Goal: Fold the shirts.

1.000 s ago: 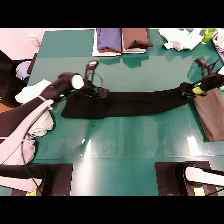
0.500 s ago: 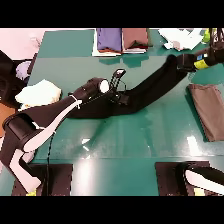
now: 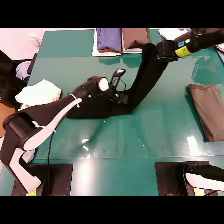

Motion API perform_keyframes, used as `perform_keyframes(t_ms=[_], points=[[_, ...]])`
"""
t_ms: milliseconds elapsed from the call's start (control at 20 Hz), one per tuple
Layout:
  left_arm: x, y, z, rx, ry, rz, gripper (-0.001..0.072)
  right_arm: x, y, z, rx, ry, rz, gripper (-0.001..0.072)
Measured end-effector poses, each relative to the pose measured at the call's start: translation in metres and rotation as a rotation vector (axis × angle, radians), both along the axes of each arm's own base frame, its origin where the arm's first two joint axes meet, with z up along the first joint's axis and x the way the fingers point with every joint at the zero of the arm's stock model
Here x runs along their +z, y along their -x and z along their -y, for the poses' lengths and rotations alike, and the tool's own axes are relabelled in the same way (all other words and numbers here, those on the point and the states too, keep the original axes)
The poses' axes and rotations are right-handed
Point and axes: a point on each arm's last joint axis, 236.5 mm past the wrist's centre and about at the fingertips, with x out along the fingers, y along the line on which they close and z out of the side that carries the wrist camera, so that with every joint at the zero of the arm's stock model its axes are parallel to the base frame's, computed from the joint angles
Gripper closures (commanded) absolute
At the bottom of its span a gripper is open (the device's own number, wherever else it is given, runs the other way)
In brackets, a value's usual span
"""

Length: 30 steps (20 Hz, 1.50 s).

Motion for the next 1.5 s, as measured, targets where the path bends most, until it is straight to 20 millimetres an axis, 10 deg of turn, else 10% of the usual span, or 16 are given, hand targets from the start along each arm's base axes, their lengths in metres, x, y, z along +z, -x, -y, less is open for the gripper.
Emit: perform_keyframes(t_ms=[250,550,650,850,1000,1200,1250,1350,1500], points=[[0.072,-0.050,-0.107,0.134,-0.119,0.144,0.0677,0.001,0.002,-0.046,0.055,-0.040,0.015,0.0695],[0.198,-0.070,-0.268,0.376,-0.263,0.389,0.0677,-0.036,0.008,-0.175,0.204,-0.125,0.038,0.0675],[0.230,-0.061,-0.302,0.437,-0.282,0.444,0.0677,-0.058,0.013,-0.229,0.252,-0.177,0.041,0.0416],[0.260,-0.043,-0.331,0.462,-0.320,0.493,0.0677,-0.083,0.024,-0.300,0.335,-0.296,0.038,0.0406],[0.263,-0.034,-0.339,0.464,-0.341,0.484,0.0677,-0.090,0.015,-0.285,0.345,-0.245,0.030,0.0406],[0.263,-0.029,-0.336,0.454,-0.326,0.469,0.0677,-0.104,-0.011,-0.200,0.251,-0.061,0.007,0.0403],[0.263,-0.028,-0.332,0.446,-0.310,0.466,0.0677,-0.113,-0.015,-0.171,0.206,-0.006,-0.025,0.0355],[0.263,-0.027,-0.322,0.430,-0.279,0.461,0.0677,-0.135,-0.020,-0.113,0.112,0.098,-0.101,0.0010],[0.267,-0.027,-0.303,0.395,-0.239,0.475,0.0677,-0.174,-0.015,-0.054,-0.002,0.174,-0.240,0.0013]])
